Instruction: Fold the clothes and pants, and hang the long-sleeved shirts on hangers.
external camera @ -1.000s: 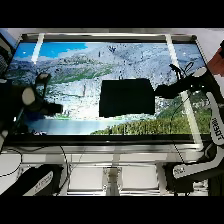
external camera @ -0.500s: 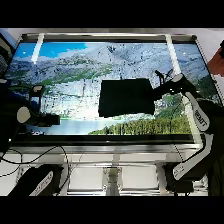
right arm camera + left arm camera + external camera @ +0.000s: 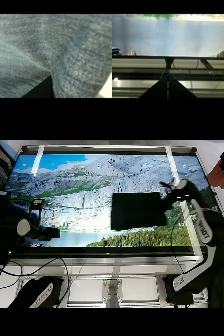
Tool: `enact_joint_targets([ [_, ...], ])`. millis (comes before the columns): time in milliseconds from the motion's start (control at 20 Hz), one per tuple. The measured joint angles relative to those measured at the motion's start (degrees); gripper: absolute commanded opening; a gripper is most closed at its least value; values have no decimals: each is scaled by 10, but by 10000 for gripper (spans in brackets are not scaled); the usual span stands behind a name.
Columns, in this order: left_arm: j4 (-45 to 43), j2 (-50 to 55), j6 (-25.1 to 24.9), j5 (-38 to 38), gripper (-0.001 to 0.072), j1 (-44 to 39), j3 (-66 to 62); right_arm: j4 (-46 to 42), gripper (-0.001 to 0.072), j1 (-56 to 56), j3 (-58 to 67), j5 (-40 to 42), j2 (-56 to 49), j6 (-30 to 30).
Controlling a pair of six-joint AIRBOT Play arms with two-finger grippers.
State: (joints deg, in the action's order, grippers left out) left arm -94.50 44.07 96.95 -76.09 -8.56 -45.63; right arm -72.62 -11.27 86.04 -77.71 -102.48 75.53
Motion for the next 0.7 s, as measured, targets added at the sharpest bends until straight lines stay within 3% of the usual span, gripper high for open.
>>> enact_joint_targets([
  [300,0,0,0,0,30,0,0,-127,83,-227,-43,-18,63,43],
  [350,0,0,0,0,29,0,0,-137,218,-268,-48,-19,69,47],
  [450,0,0,0,0,29,0,0,-152,595,-341,-53,-26,79,52],
  [500,0,0,0,0,29,0,0,-144,646,-371,-54,-31,85,53],
  [700,0,0,0,0,29,0,0,-48,651,-445,-57,-39,136,44],
])
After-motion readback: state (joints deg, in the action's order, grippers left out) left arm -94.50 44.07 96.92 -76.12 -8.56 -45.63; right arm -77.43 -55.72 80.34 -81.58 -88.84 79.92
